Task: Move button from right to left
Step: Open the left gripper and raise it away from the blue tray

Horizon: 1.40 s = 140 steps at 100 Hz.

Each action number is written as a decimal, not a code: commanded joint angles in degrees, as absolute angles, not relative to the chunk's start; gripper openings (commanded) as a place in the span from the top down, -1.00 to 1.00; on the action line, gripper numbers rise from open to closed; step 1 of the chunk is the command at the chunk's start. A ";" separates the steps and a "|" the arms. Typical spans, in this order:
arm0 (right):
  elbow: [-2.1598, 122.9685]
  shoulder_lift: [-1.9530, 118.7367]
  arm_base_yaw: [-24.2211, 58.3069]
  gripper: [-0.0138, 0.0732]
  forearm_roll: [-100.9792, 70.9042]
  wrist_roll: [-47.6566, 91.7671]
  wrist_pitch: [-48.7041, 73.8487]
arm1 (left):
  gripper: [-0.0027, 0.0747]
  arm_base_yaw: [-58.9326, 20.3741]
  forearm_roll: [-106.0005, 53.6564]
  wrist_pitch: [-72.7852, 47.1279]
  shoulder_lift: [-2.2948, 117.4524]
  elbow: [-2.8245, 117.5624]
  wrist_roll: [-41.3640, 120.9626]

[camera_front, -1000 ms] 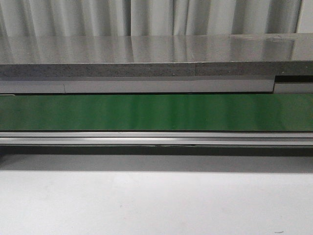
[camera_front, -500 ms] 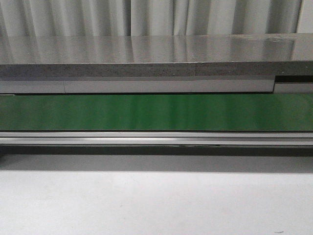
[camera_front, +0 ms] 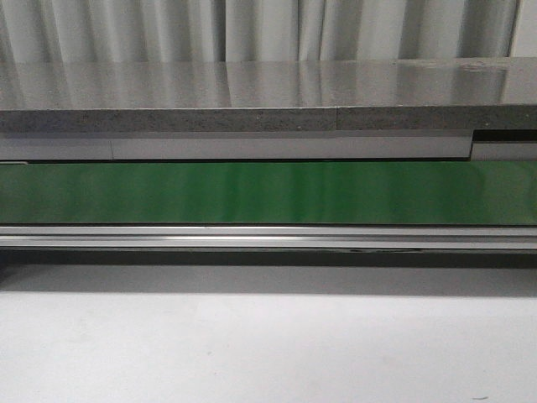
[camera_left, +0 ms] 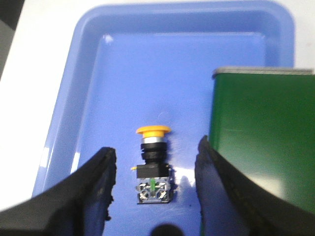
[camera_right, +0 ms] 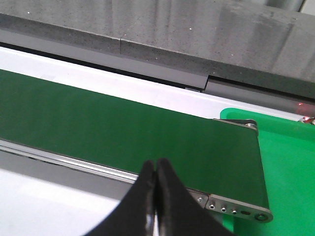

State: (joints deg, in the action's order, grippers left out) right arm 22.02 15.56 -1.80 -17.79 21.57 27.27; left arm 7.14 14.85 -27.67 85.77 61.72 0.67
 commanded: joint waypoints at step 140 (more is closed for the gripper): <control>23.35 15.94 -1.85 0.84 -18.36 21.82 23.00 | 0.92 -6.84 0.58 -17.22 33.69 31.38 0.00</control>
